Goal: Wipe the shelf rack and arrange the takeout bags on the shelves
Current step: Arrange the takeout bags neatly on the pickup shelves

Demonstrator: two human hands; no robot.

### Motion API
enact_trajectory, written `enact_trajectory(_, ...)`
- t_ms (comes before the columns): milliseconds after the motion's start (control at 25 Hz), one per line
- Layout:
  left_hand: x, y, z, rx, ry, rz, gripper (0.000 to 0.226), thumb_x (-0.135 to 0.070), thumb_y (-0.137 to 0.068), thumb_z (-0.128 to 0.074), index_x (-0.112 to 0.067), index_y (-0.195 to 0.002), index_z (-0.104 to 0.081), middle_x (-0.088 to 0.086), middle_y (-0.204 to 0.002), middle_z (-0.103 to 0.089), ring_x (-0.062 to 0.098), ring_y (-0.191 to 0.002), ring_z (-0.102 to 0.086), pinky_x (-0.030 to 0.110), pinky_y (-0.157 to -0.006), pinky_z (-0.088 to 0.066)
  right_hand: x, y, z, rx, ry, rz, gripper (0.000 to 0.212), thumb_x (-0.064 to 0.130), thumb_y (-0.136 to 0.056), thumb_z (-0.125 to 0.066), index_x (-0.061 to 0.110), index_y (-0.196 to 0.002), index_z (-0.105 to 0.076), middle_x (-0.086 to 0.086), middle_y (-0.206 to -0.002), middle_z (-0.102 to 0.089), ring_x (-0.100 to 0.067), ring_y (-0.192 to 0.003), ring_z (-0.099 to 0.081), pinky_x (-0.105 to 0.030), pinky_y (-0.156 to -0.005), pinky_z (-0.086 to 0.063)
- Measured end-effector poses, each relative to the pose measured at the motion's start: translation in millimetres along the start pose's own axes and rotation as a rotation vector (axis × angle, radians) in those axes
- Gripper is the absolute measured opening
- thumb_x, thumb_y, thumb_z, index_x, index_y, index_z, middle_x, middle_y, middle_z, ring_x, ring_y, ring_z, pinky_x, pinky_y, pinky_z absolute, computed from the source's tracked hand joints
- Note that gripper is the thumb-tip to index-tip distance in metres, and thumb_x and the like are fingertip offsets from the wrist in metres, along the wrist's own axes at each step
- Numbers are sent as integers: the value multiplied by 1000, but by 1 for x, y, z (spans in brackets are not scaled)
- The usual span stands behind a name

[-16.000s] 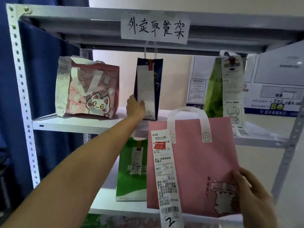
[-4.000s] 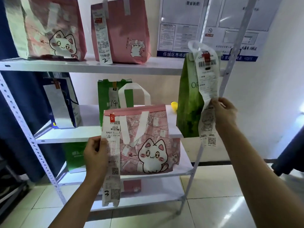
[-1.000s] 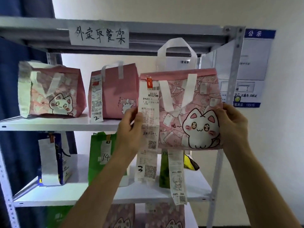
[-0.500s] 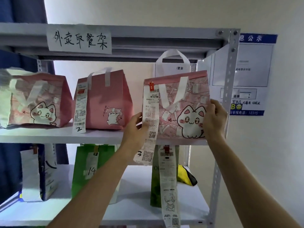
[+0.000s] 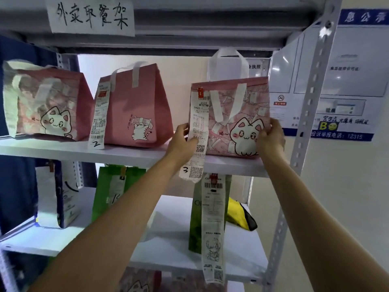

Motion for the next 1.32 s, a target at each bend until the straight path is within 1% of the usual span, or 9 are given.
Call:
enact_trajectory(120, 0, -6, -2, 14, -32, 20, 51, -19, -100, -55, -21, -147, -38, -1, -137, -59, 3, -89, -59, 24, -66, -44, -6, 2, 2, 18, -26, 1, 35, 15, -99, -45, 24, -132, -50, -1, -116, -63, -24, -105, -63, -43, -88, -56)
enact_trajectory(280, 0, -2, -3, -10, -56, 4, 50, -15, -101, -53, -21, -149, -40, 1, -140, -59, 18, -111, -62, 47, -97, -52, -5, 10, 10, 9, -66, 50, 39, 24, -98, -52, 25, -137, -46, 7, -110, -64, -18, -105, -65, -36, -84, -56)
enact_trajectory(360, 3, 10, -4, -38, -45, -19, 50, -12, -100, -52, -21, -148, -41, -1, -139, -58, 20, -120, -60, 50, -102, -51, -5, 25, 16, -16, -102, 122, 43, 21, -97, -51, 25, -139, -43, 12, -116, -60, -10, -106, -62, -35, -87, -55)
enact_trajectory(520, 18, 60, 6, -184, -1, -283, 34, -4, -99, -52, -16, -131, -56, -6, -127, -63, 10, -117, -61, 31, -98, -56, -17, 76, 23, -46, -171, 271, 39, 22, -97, -54, 30, -135, -48, 25, -120, -58, 13, -112, -53, -11, -87, -49)
enact_trajectory(640, 38, 99, 14, -231, -17, -405, 25, -7, -98, -54, -19, -117, -63, -10, -117, -69, 6, -114, -64, 24, -94, -55, -37, 118, 16, -38, -204, 309, 33, 18, -96, -55, 31, -127, -54, 18, -123, -61, 5, -118, -55, -16, -96, -47)
enact_trajectory(760, 66, 122, 18, -196, -82, -327, 28, -3, -96, -54, -22, -112, -66, -16, -114, -69, 1, -110, -64, 17, -92, -52, -58, 155, -2, 28, -181, 324, 28, 16, -97, -54, 29, -122, -57, 13, -118, -64, -5, -114, -59, -17, -96, -46)
enact_trajectory(1000, 127, 149, 37, -136, -95, -105, 28, -1, -97, -53, -21, -111, -68, -14, -113, -70, 0, -110, -63, 10, -87, -49, -103, 207, -46, 180, -143, 122, 32, 9, -96, -54, 21, -125, -60, 6, -120, -67, -10, -112, -63, -40, -96, -55)
enact_trajectory(1200, 169, 163, 75, -147, -99, -3, 27, -2, -96, -56, -23, -108, -69, -21, -107, -70, -4, -100, -63, 6, -77, -46, -106, 243, -92, 240, -90, 52, 29, 14, -97, -55, 29, -122, -62, 8, -117, -66, -8, -104, -63, -37, -85, -58)
enact_trajectory(1320, 195, 163, 111, -133, -106, 58, 26, -2, -96, -56, -21, -108, -69, -19, -106, -71, -3, -97, -63, 4, -74, -45, -101, 264, -133, 280, -46, 36, 28, 18, -98, -56, 30, -123, -62, 13, -118, -67, 2, -100, -62, -19, -79, -53)
Point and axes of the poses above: each hand's wrist, its own y-axis away from the middle knuckle, its own z-axis out of the back of the hand, x = y × z, the point moved 1 cm from there along -y, towards the middle knuckle
